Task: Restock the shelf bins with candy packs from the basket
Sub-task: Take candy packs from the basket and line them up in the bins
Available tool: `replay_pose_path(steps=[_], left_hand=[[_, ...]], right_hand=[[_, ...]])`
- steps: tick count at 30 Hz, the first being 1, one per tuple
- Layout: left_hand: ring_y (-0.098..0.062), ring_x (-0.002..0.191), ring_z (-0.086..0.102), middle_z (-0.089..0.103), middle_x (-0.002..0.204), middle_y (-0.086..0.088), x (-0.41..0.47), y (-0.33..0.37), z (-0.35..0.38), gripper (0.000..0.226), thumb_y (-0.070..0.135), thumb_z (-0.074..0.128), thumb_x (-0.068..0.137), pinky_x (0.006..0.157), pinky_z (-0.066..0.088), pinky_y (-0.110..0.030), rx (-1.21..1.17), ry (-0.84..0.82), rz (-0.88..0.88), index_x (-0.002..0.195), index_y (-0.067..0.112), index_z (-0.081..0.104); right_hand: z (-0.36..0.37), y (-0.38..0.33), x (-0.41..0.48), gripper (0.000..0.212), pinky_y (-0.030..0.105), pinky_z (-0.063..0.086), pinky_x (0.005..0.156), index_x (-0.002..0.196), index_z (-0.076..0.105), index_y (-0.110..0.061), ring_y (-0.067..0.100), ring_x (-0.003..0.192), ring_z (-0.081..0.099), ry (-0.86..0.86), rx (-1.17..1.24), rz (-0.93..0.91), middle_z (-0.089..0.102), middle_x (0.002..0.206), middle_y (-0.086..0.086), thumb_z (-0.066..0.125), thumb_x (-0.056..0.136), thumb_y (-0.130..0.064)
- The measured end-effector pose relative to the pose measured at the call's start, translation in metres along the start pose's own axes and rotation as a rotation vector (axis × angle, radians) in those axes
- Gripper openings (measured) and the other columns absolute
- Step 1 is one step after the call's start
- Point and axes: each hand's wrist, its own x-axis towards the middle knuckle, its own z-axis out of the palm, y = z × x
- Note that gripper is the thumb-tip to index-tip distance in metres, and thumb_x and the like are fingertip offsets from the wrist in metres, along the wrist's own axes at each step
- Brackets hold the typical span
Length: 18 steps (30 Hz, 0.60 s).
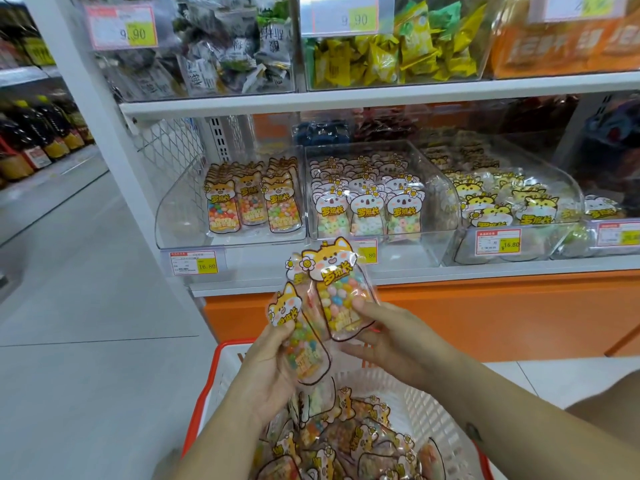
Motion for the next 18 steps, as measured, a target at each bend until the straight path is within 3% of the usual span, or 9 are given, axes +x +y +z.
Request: replay_pose_path(steps=[4,8,10,12,14,16,18], left_hand=[[-0.027,0.081,0.073,0.073,0.102,-0.017,-0.004,0.0,0.005,0.042,0.012,0.064,0.085,0.067,0.062,-0.043,0.148,-0.079,0.02,0.126,0.005,0.058],[-0.032,0.092,0.073,0.073,0.11,-0.019,-0.007,-0.002,0.013,0.044,0.016,0.069,0.081,0.073,0.063,-0.044,0.212,-0.044,0.024,0.123,0.006,0.06],[-0.029,0.088,0.074,0.074,0.108,-0.018,-0.009,-0.002,0.015,0.039,0.018,0.068,0.082,0.07,0.063,-0.042,0.194,-0.062,0.003,0.12,0.009,0.063],[-0.029,0.084,0.075,0.075,0.103,-0.016,-0.009,0.0,0.017,0.033,0.021,0.065,0.085,0.067,0.063,-0.044,0.177,-0.069,-0.025,0.116,0.009,0.066],[-0.029,0.08,0.075,0.076,0.099,-0.017,-0.011,0.006,0.021,0.024,0.021,0.063,0.089,0.07,0.063,-0.048,0.143,-0.059,-0.009,0.11,0.008,0.067],[-0.03,0.085,0.075,0.075,0.102,-0.018,-0.009,0.01,0.023,0.023,0.02,0.06,0.091,0.076,0.061,-0.049,0.125,-0.031,0.061,0.111,0.008,0.067],[-0.027,0.094,0.074,0.075,0.109,-0.015,-0.006,0.01,0.023,0.025,0.022,0.058,0.096,0.08,0.062,-0.046,0.2,0.045,0.16,0.118,0.012,0.064]], right_hand=[[0.003,-0.003,0.004,0.044,0.045,0.053,0.097,0.115,0.068,-0.003,0.029,0.104,0.07,0.092,-0.09,-0.191,0.074,0.108,0.014,0.077,0.077,-0.022],[-0.002,0.004,0.007,0.025,0.047,0.056,0.087,0.106,0.07,-0.008,0.04,0.091,0.07,0.276,-0.127,-0.312,0.075,0.101,0.016,0.078,0.082,-0.015],[0.0,0.006,0.006,0.022,0.049,0.055,0.08,0.098,0.071,-0.017,0.043,0.085,0.068,0.32,-0.162,-0.382,0.075,0.1,0.017,0.08,0.079,-0.025],[0.003,0.005,0.001,0.03,0.058,0.053,0.084,0.094,0.07,-0.023,0.046,0.088,0.066,0.329,-0.236,-0.464,0.072,0.096,0.019,0.081,0.07,-0.036],[0.006,0.002,-0.003,0.03,0.056,0.054,0.081,0.098,0.067,-0.024,0.042,0.087,0.068,0.304,-0.305,-0.521,0.071,0.099,0.019,0.082,0.073,-0.03],[0.008,0.001,-0.003,0.036,0.047,0.059,0.08,0.109,0.066,-0.027,0.025,0.089,0.073,0.241,-0.345,-0.5,0.074,0.105,0.002,0.083,0.077,-0.024],[0.012,0.004,-0.005,0.049,0.048,0.056,0.091,0.116,0.067,-0.034,0.022,0.099,0.071,0.187,-0.416,-0.44,0.073,0.111,-0.006,0.085,0.071,-0.04]])
